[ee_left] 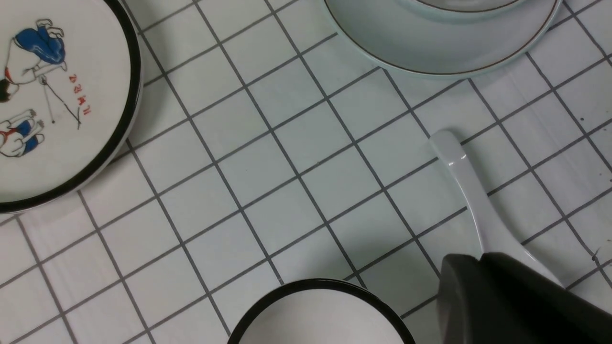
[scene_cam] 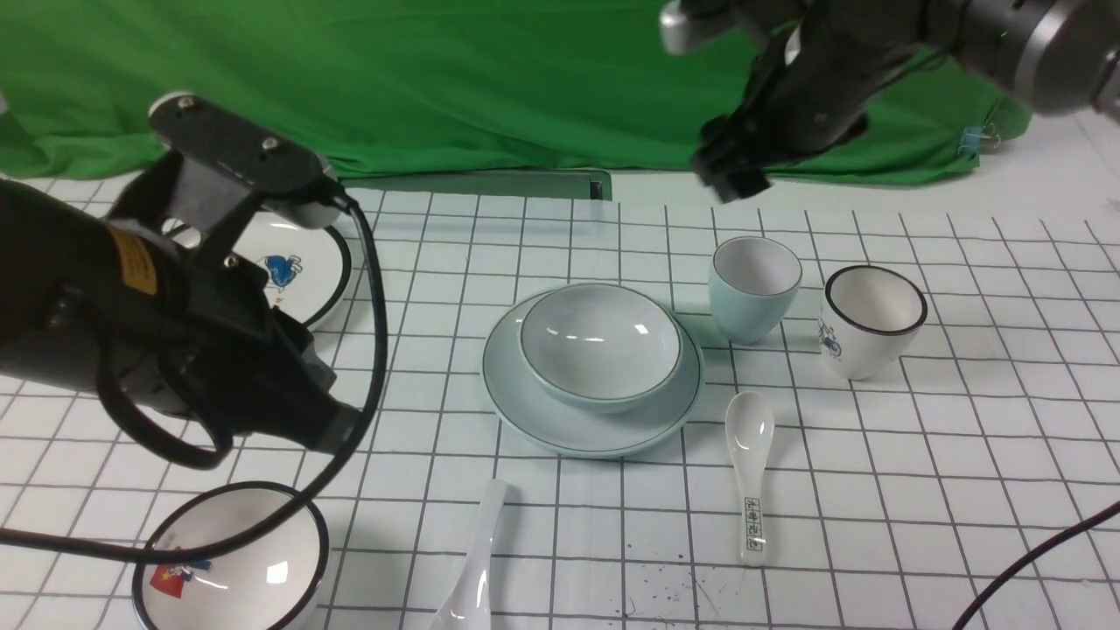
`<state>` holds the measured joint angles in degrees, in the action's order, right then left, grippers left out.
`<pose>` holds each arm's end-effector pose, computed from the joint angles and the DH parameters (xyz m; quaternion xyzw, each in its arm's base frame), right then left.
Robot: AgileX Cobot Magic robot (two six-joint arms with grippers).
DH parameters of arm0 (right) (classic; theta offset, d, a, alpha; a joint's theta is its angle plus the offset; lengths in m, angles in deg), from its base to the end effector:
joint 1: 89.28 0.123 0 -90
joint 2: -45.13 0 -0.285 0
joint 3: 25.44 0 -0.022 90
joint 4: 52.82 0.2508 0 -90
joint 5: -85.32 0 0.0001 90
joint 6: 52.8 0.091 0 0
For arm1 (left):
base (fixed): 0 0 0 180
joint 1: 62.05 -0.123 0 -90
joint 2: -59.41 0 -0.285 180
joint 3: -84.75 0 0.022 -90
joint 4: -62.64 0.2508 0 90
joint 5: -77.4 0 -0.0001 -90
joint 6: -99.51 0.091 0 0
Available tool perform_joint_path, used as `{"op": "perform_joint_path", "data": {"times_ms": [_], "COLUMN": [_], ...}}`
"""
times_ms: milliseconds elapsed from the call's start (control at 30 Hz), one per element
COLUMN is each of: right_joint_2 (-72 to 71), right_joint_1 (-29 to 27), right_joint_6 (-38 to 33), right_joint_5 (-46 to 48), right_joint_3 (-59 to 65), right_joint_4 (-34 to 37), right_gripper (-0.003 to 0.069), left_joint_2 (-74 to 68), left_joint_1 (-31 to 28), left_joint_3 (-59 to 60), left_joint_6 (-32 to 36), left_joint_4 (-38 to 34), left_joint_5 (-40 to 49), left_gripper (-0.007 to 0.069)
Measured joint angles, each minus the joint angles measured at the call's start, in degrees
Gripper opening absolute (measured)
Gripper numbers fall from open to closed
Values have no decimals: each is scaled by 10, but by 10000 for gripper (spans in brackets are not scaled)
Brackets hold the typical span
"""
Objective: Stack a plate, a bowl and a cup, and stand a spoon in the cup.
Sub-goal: Use the right arm to grab a blue teacup
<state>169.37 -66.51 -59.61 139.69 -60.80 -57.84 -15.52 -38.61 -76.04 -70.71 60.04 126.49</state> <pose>0.4313 0.1740 0.3128 -0.2546 0.9134 0.0023 0.3177 0.2116 -0.0952 0.3292 0.2629 0.9116 -0.0583 0.3106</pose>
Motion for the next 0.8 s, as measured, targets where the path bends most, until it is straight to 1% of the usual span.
{"op": "perform_joint_path", "data": {"times_ms": [167,400,467,500,533,567,633,667,800], "right_joint_2": [33,92,107,113,119,121,121,119,110], "right_joint_1": [-33,-36,-36,-36,-36,-36,-36,-36,-36], "right_joint_6": [20,27,27,27,28,28,24,23,2], "right_joint_5": [-4,-13,-15,-17,-18,-20,-24,-25,-23], "right_joint_3": [-1,-1,-1,-1,-1,-1,-1,-1,-10], "right_joint_4": [-10,-9,-9,-9,-7,-3,12,23,50], "right_gripper": [552,542,488,442,356,298,148,101,90], "left_joint_2": [-2,-15,-18,-20,-22,-23,-25,-26,-28], "left_joint_1": [0,0,0,0,0,0,0,0,0], "left_joint_3": [0,0,0,0,0,0,0,0,0], "left_joint_6": [0,0,0,0,0,0,0,0,0], "left_joint_4": [0,0,0,0,1,3,11,15,26], "left_joint_5": [-4,-9,-11,-11,-11,-11,-11,-11,-11], "left_gripper": [-29,-29,-29,-29,-29,-29,-29,-29,-29]}}
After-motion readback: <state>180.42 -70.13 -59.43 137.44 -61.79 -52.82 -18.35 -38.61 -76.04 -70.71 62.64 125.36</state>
